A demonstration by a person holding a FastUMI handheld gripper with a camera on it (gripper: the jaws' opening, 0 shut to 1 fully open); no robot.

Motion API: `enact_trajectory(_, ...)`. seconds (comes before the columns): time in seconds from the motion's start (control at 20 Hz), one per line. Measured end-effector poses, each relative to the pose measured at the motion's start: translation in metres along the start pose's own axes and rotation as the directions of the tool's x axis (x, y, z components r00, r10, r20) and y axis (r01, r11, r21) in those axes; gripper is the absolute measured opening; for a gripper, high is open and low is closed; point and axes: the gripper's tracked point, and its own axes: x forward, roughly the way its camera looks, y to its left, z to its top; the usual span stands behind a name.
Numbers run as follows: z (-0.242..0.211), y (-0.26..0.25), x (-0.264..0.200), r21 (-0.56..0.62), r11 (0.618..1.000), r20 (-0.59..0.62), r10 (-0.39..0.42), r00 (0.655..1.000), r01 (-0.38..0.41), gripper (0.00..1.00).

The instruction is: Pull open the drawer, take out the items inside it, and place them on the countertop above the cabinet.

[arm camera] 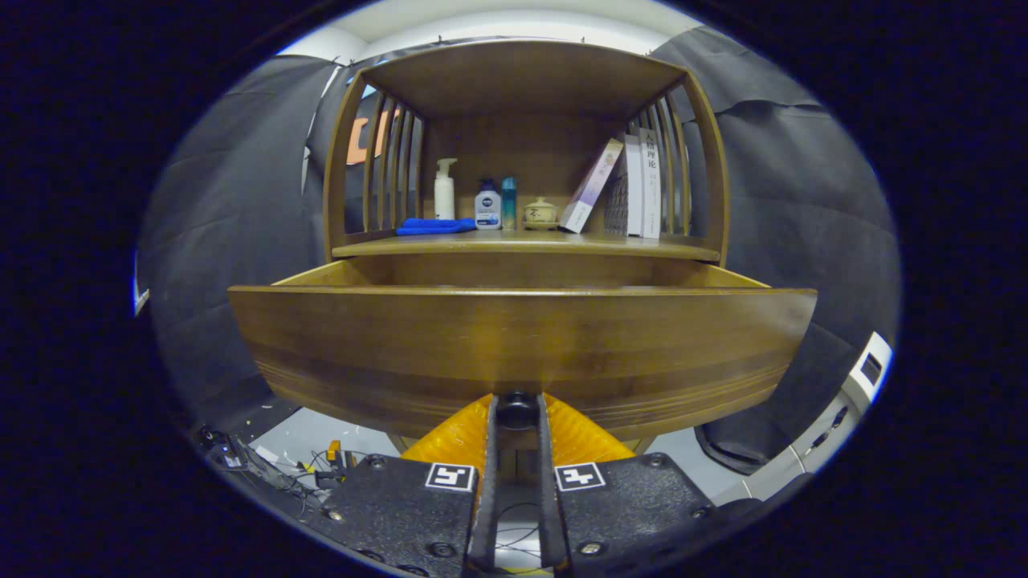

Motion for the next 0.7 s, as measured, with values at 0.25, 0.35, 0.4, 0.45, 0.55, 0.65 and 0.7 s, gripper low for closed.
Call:
enact_trajectory(0.25,-0.003,0.000,-0.004,-0.019,1.000,0.011,-0.003,1.000,0.003,0.24)
enact_trajectory(0.35,0.015,-0.004,-0.012,-0.013,1.000,0.079,-0.006,0.997,0.008,0.32)
enact_trajectory(0.4,0.030,-0.008,-0.018,-0.022,1.000,0.119,-0.016,0.993,0.018,0.37)
enact_trajectory(0.45,0.040,-0.008,-0.025,-0.037,0.999,0.143,-0.009,0.990,0.014,0.51)
enact_trajectory(0.55,0.054,-0.005,-0.042,-0.031,0.999,0.163,0.019,0.986,-0.014,0.79)
enact_trajectory(0.65,0.079,-0.010,-0.051,0.000,0.999,0.189,0.031,0.982,-0.032,0.97)
enact_trajectory(0.7,0.093,-0.014,-0.054,0.016,0.999,0.202,0.031,0.979,-0.035,0.98)
